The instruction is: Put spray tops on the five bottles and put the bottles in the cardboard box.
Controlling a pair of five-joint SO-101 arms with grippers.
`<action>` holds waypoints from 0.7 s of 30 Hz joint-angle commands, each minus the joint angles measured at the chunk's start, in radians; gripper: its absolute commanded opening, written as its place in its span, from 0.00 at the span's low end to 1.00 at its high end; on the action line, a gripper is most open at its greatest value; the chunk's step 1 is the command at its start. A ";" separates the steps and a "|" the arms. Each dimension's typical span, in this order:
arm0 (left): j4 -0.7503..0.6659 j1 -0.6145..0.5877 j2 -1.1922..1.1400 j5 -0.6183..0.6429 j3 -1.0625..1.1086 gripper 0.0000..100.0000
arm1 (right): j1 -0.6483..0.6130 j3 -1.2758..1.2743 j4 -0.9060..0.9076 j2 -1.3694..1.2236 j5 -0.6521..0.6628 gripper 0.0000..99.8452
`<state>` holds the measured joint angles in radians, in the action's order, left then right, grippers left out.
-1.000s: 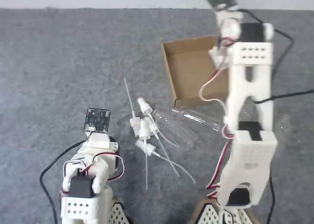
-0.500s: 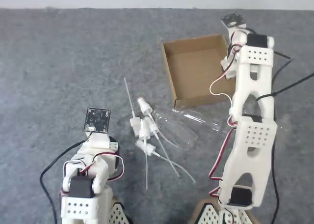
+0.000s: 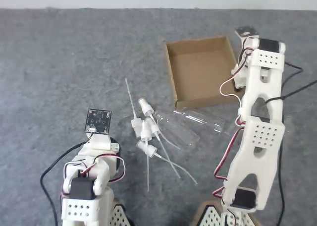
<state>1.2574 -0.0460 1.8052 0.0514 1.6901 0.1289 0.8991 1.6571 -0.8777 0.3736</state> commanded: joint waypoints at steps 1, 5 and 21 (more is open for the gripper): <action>0.005 -0.005 0.015 0.002 -0.005 0.01 | 0.010 0.006 0.044 0.047 -0.003 0.01; 0.005 -0.005 0.015 0.002 -0.005 0.01 | 0.005 0.006 0.091 0.064 -0.035 0.01; 0.005 -0.005 0.015 0.002 -0.005 0.01 | -0.001 -0.117 0.134 0.120 -0.100 0.01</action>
<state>1.2574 -0.0476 1.8052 0.0514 1.6901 0.1304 0.8638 1.7522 -0.8715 0.2846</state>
